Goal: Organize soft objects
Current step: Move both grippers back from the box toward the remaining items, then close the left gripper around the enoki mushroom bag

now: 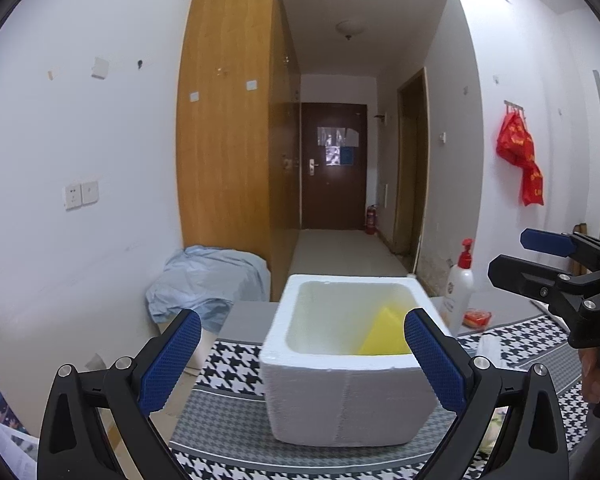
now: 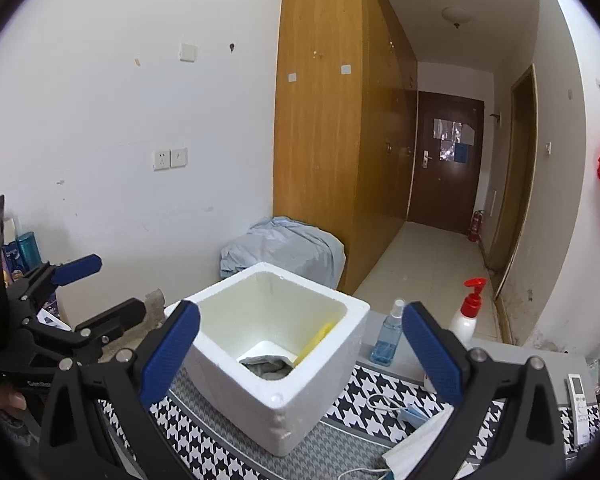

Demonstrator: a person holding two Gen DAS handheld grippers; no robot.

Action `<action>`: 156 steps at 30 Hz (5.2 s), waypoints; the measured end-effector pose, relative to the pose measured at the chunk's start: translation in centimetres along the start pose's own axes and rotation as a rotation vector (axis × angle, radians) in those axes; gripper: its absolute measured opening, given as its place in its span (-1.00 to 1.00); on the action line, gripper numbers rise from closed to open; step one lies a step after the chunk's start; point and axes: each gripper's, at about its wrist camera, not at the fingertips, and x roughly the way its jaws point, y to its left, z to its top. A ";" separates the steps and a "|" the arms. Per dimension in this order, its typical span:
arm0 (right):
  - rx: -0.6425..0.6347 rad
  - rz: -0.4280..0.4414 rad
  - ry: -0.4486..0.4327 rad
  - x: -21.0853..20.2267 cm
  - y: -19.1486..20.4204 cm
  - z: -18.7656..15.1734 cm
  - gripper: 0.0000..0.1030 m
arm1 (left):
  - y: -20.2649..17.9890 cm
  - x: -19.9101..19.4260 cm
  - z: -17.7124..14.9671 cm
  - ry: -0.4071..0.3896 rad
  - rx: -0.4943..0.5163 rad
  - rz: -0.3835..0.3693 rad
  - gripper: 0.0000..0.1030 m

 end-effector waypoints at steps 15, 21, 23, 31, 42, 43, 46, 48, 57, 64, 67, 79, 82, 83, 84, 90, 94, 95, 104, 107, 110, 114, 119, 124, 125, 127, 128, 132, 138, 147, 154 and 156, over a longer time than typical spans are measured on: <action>0.057 -0.069 -0.040 -4.7 -3.0 -1.9 0.99 | -4.1 -1.2 0.3 -0.010 0.030 -0.087 0.98; 0.056 -0.084 -0.052 -5.9 -3.5 -2.7 0.99 | -5.5 -1.7 0.1 -0.017 0.044 -0.119 0.98; 0.058 -0.075 -0.056 -6.3 -3.5 -3.0 0.99 | -6.0 -1.9 -0.1 -0.021 0.046 -0.127 0.98; 0.052 -0.110 -0.071 -8.1 -4.0 -4.9 0.99 | -7.0 -1.9 -1.2 -0.033 0.047 -0.182 0.98; 0.080 -0.127 -0.064 -9.2 -4.8 -7.3 0.99 | -8.3 -1.7 -2.8 -0.020 0.031 -0.247 0.98; 0.086 -0.128 -0.065 -9.4 -4.9 -7.5 0.99 | -8.4 -1.7 -3.0 -0.020 0.029 -0.246 0.98; 0.099 -0.135 -0.054 -9.6 -5.4 -8.5 0.99 | -8.6 -1.6 -3.5 -0.016 0.022 -0.248 0.98; 0.099 -0.142 -0.045 -9.6 -5.5 -9.0 0.99 | -8.8 -1.6 -4.0 -0.015 0.025 -0.257 0.98; 0.097 -0.182 -0.023 -9.8 -5.9 -11.0 0.99 | -9.8 -0.9 -5.7 0.016 0.033 -0.280 0.98; 0.092 -0.206 -0.014 -10.1 -6.3 -12.2 0.99 | -10.5 -0.6 -6.8 0.047 0.031 -0.299 0.98; 0.088 -0.204 0.002 -9.9 -6.4 -13.0 0.99 | -10.7 -0.7 -7.1 0.055 0.029 -0.309 0.98; 0.123 -0.193 0.063 -9.2 -7.6 -15.4 0.99 | -12.5 1.2 -9.1 0.140 0.048 -0.324 0.98; 0.130 -0.191 0.074 -9.2 -7.9 -15.8 0.99 | -12.8 1.4 -9.4 0.153 0.055 -0.330 0.98; 0.131 -0.191 0.076 -9.2 -8.0 -15.9 0.99 | -13.0 1.5 -9.6 0.154 0.059 -0.332 0.98; 0.132 -0.193 0.078 -9.3 -8.1 -16.1 0.99 | -13.1 1.6 -9.7 0.157 0.064 -0.334 0.98; 0.147 -0.189 0.112 -9.1 -8.7 -17.1 0.99 | -14.0 2.4 -10.4 0.198 0.081 -0.364 0.98; 0.149 -0.185 0.133 -8.8 -9.1 -17.8 0.99 | -14.6 3.0 -10.8 0.228 0.086 -0.378 0.98; 0.152 -0.187 0.138 -8.8 -9.3 -17.9 0.99 | -14.8 3.2 -11.0 0.238 0.087 -0.383 0.98; 0.149 -0.172 0.205 -8.0 -9.9 -19.5 0.99 | -16.3 4.9 -12.0 0.318 0.104 -0.411 0.98; 0.141 -0.163 0.224 -7.7 -10.1 -20.0 0.99 | -16.8 5.3 -12.3 0.343 0.106 -0.429 0.98; 0.136 -0.151 0.241 -7.4 -10.3 -20.4 0.99 | -17.3 5.9 -12.6 0.370 0.115 -0.450 0.98; 0.148 -0.134 0.263 -7.2 -10.9 -20.9 0.99 | -17.8 6.7 -12.7 0.393 0.120 -0.438 0.98; 0.153 -0.122 0.265 -7.3 -11.1 -21.3 0.99 | -18.1 7.8 -13.1 0.441 0.094 -0.437 0.95; 0.155 -0.100 0.281 -7.0 -11.3 -21.5 0.99 | -18.4 8.5 -13.7 0.464 0.102 -0.403 0.81; 0.153 -0.092 0.281 -6.9 -11.3 -21.6 0.99 | -18.5 8.6 -13.8 0.476 0.102 -0.405 0.77; 0.151 -0.082 0.289 -6.6 -11.5 -21.6 0.99 | -18.7 8.8 -14.1 0.490 0.105 -0.412 0.71; 0.153 -0.076 0.297 -6.5 -11.6 -21.8 0.99 | -18.8 9.0 -14.2 0.500 0.105 -0.422 0.64; 0.144 -0.038 0.327 -5.9 -12.1 -22.0 0.99 | -19.1 9.6 -14.5 0.537 0.104 -0.426 0.56; 0.074 0.002 0.379 -5.1 -11.8 -22.4 0.87 | -19.2 10.4 -14.9 0.586 0.084 -0.443 0.26; 0.020 0.086 0.440 -4.1 -11.7 -22.7 0.35 | -19.7 10.7 -15.0 0.593 0.107 -0.461 -0.34; -0.038 0.127 0.492 -3.4 -10.7 -23.1 0.24 | -19.5 10.5 -14.7 0.577 0.111 -0.469 -0.46; -0.057 0.132 0.503 -3.3 -10.6 -23.2 0.22 | -19.4 10.3 -14.7 0.571 0.112 -0.471 -0.46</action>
